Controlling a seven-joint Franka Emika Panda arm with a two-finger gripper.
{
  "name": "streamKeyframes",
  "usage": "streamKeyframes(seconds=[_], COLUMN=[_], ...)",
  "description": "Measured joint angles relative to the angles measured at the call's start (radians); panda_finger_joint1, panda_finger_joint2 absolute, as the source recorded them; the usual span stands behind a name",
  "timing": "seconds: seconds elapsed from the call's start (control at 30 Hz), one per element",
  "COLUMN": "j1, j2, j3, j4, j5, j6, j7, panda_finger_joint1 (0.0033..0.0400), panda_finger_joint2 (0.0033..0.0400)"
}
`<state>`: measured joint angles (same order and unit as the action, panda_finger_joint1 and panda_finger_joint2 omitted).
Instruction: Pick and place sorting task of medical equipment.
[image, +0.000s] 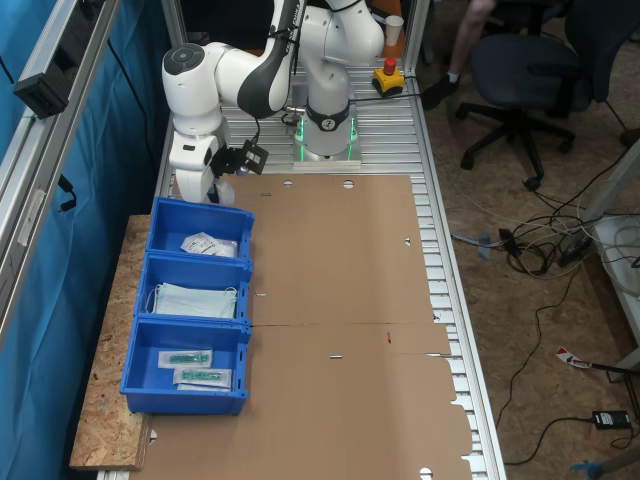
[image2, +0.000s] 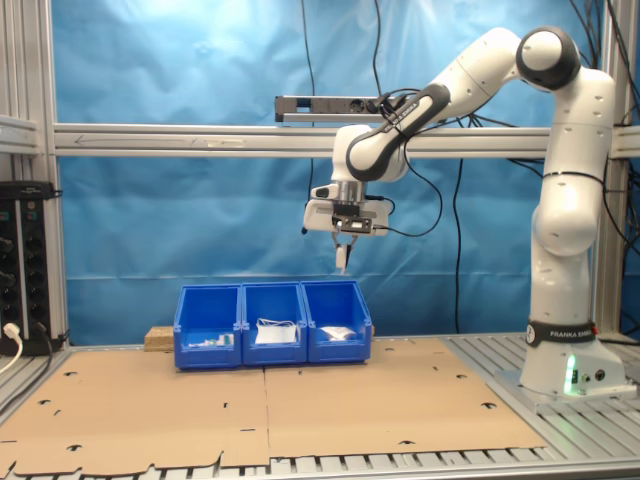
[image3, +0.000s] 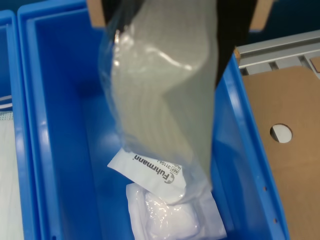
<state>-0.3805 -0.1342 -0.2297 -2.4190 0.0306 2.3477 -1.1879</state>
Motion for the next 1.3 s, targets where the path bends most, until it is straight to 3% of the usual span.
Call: streamKeyframes(seconds=[0.57, 1.3], j1=[0.000, -0.001], j2=[0.012, 0.018], j3=[-0.036, -0.061], j4=[0.013, 0.021], j5=[0.000, 0.000], j6=[0.000, 0.000], j7=[-0.041, -0.063], panda_finger_joint1=[0.0059, 0.0059], panda_finger_joint2=[0.0059, 0.0059])
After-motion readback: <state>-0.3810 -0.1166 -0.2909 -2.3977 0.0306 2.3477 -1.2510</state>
